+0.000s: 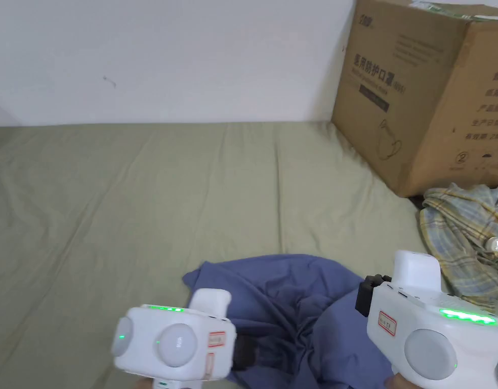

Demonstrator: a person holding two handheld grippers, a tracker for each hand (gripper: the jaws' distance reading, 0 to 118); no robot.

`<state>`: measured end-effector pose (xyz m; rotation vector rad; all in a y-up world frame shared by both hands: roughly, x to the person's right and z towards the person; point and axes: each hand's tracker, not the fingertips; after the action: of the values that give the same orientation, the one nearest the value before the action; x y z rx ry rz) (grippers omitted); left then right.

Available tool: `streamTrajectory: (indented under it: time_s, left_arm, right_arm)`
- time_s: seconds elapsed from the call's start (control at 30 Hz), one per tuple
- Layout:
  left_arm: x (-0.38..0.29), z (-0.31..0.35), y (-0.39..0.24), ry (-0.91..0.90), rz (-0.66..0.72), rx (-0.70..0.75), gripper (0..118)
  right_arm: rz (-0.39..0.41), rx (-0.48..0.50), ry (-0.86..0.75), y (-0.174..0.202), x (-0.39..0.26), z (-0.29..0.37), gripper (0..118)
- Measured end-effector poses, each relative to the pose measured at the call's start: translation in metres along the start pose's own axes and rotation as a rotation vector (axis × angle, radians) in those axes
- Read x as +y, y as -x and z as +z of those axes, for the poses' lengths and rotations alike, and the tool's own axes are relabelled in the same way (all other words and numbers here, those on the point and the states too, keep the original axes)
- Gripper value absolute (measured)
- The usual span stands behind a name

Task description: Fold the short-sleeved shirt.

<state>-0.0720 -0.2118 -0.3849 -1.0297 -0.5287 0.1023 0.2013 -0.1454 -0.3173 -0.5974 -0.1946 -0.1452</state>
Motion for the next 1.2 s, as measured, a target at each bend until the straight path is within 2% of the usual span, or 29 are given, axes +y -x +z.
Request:
streamTrajectory:
  time_s: [0.03,0.07,0.13,0.2,0.3,0.33,0.37,0.4,0.43,0.5,0.67,0.73,0.77,0.8,0.87,0.9,0.93,0.97,1.0,1.03,1.07,1.1,1.13,1.2]
  left_arm:
    - [-0.005,0.005,0.014,0.001,0.038,0.037,1]
    - [-0.012,0.011,0.031,-0.003,0.084,0.097,0]
    - [-0.025,0.018,0.061,0.007,0.146,0.089,0]
    - [-0.038,0.022,0.081,-0.001,0.200,0.139,0]
    - [-0.039,0.022,0.097,-0.016,0.210,0.181,0]
    - [-0.036,0.020,0.100,-0.040,0.228,0.184,15]
    - [-0.028,0.017,0.102,-0.050,0.242,0.170,41]
    - [-0.020,0.011,0.105,-0.045,0.248,0.160,77]
    - [-0.012,0.003,0.107,-0.025,0.245,0.153,99]
    - [0.005,-0.010,0.104,0.002,0.217,0.137,99]
    - [0.027,-0.054,0.096,0.065,0.123,0.218,98]
    - [0.025,-0.056,0.086,0.082,0.059,0.272,94]
    - [0.028,-0.053,0.080,0.102,0.011,0.324,84]
    - [0.032,-0.049,0.077,0.095,-0.016,0.310,73]
    - [0.037,-0.042,0.072,0.091,-0.004,0.314,36]
    - [0.038,-0.039,0.067,0.073,-0.007,0.321,12]
    - [0.038,-0.037,0.064,0.070,-0.022,0.343,6]
    - [0.037,-0.034,0.064,0.078,-0.038,0.334,6]
    - [0.035,-0.032,0.062,0.069,-0.056,0.344,6]
    - [0.035,-0.029,0.062,0.072,-0.055,0.341,6]
    - [0.034,-0.026,0.063,0.070,-0.046,0.333,6]
    - [0.035,-0.022,0.066,0.058,-0.008,0.312,6]
    - [0.036,-0.019,0.067,0.054,0.028,0.278,6]
    - [0.037,-0.015,0.067,0.046,0.024,0.266,6]
  right_arm:
    - [0.007,0.008,0.004,0.004,-0.002,-0.002,1]
    - [0.010,0.013,0.016,0.008,-0.004,-0.006,1]
    - [0.012,0.023,0.028,0.014,-0.007,-0.013,1]
    - [0.016,0.034,0.043,0.019,-0.008,-0.020,1]
    - [0.025,0.032,0.064,0.024,-0.009,-0.031,1]
    - [0.028,0.035,0.070,0.025,-0.009,-0.035,1]
    - [0.029,0.036,0.078,0.026,-0.008,-0.039,1]
    - [0.027,0.036,0.084,0.026,-0.007,-0.042,1]
    - [0.027,0.036,0.089,0.026,-0.006,-0.045,1]
    - [0.033,0.032,0.103,0.025,-0.004,-0.051,1]
    - [0.041,0.009,0.127,0.016,0.004,-0.072,1]
    - [0.031,0.018,0.150,0.011,0.009,-0.084,1]
    - [0.028,0.028,0.168,0.008,0.014,-0.092,1]
    - [0.034,0.050,0.191,0.006,0.020,-0.102,1]
    - [0.075,0.086,0.262,0.006,0.036,-0.124,1]
    - [0.087,0.079,0.272,0.009,0.046,-0.136,1]
    - [0.090,0.088,0.259,0.012,0.052,-0.143,3]
    - [0.133,0.131,0.278,0.016,0.062,-0.156,12]
    - [0.183,0.163,0.333,0.022,0.073,-0.168,30]
    - [0.227,0.187,0.370,0.028,0.081,-0.180,66]
    - [0.283,0.219,0.401,0.035,0.087,-0.193,87]
    - [0.320,0.245,0.379,0.042,0.090,-0.209,94]
    - [0.370,0.231,0.383,0.049,0.093,-0.225,94]
    - [0.442,0.146,0.439,0.063,0.094,-0.259,94]
